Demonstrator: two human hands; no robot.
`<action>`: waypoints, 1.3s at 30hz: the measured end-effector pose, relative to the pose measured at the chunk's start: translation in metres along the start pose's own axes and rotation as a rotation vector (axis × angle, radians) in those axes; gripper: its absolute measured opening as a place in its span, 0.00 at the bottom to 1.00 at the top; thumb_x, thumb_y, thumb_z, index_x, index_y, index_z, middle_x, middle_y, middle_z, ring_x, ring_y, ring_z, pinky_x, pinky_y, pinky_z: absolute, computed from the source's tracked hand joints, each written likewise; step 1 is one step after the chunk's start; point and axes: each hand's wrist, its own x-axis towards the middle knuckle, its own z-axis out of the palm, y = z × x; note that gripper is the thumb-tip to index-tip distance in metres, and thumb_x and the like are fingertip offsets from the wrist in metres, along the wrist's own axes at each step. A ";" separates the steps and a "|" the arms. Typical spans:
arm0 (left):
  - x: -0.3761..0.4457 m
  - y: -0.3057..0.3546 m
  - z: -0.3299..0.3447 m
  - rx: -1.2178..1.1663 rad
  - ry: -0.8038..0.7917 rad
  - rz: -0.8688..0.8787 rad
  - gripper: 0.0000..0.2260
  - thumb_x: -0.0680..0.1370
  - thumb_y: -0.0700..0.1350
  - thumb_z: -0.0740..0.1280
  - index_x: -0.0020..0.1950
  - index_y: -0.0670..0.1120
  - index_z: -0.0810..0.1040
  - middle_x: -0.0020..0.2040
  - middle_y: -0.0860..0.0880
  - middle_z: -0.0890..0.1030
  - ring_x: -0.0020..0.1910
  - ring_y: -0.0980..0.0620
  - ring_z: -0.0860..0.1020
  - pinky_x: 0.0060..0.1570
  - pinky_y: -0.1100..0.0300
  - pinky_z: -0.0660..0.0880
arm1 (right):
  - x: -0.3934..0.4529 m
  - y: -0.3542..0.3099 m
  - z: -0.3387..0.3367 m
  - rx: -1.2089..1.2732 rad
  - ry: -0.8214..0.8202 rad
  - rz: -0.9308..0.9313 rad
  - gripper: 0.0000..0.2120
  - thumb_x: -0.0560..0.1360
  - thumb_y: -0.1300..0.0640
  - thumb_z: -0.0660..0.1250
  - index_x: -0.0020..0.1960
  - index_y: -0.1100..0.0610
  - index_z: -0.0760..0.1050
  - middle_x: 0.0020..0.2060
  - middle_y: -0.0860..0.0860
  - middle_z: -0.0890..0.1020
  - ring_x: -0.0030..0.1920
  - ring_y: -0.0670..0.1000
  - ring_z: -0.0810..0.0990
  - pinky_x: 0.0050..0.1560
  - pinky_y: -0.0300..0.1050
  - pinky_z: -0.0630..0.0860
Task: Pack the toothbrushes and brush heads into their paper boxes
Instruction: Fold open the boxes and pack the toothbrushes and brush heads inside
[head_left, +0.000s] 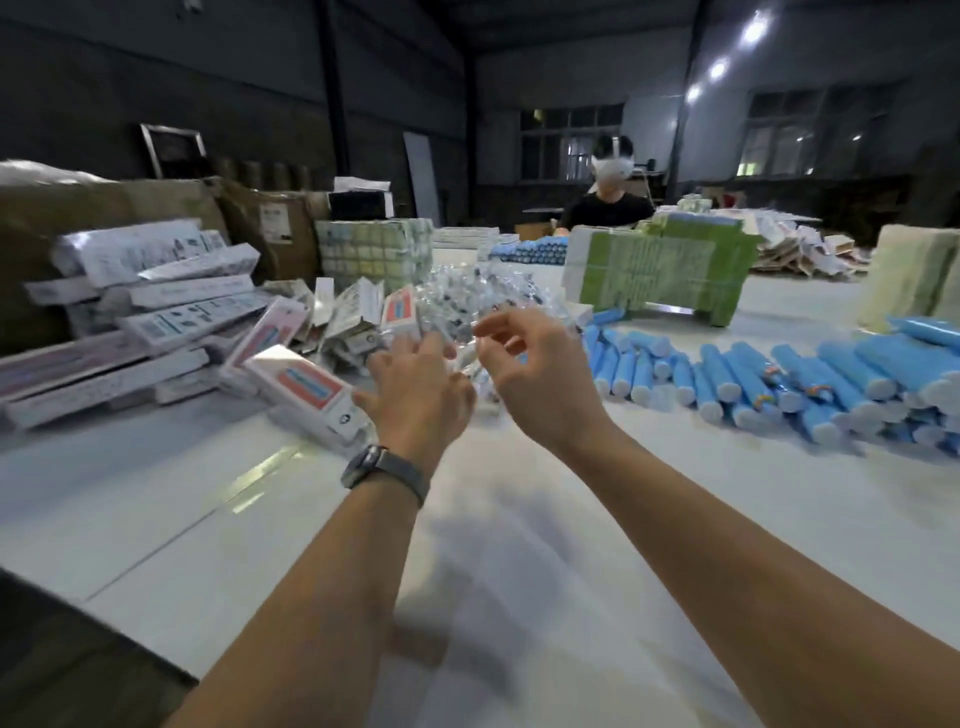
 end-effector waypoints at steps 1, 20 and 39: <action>0.009 -0.011 -0.002 0.037 0.004 -0.098 0.18 0.76 0.49 0.67 0.66 0.54 0.72 0.70 0.45 0.67 0.71 0.39 0.62 0.68 0.32 0.61 | -0.001 0.002 -0.003 0.010 -0.010 -0.004 0.06 0.76 0.59 0.67 0.50 0.53 0.82 0.44 0.47 0.82 0.40 0.40 0.75 0.47 0.39 0.73; -0.020 0.048 -0.027 -0.613 0.025 0.022 0.13 0.81 0.53 0.55 0.47 0.52 0.77 0.54 0.46 0.82 0.56 0.47 0.79 0.58 0.43 0.75 | -0.005 0.042 -0.031 -0.136 -0.309 -0.021 0.41 0.71 0.62 0.73 0.77 0.41 0.58 0.68 0.46 0.69 0.65 0.47 0.70 0.64 0.43 0.68; -0.023 0.028 0.010 -0.211 0.070 0.658 0.22 0.71 0.45 0.78 0.62 0.45 0.78 0.60 0.46 0.80 0.62 0.38 0.75 0.61 0.40 0.71 | 0.021 0.035 -0.092 0.498 -0.498 0.665 0.14 0.77 0.51 0.65 0.59 0.54 0.79 0.45 0.54 0.85 0.38 0.54 0.83 0.29 0.40 0.75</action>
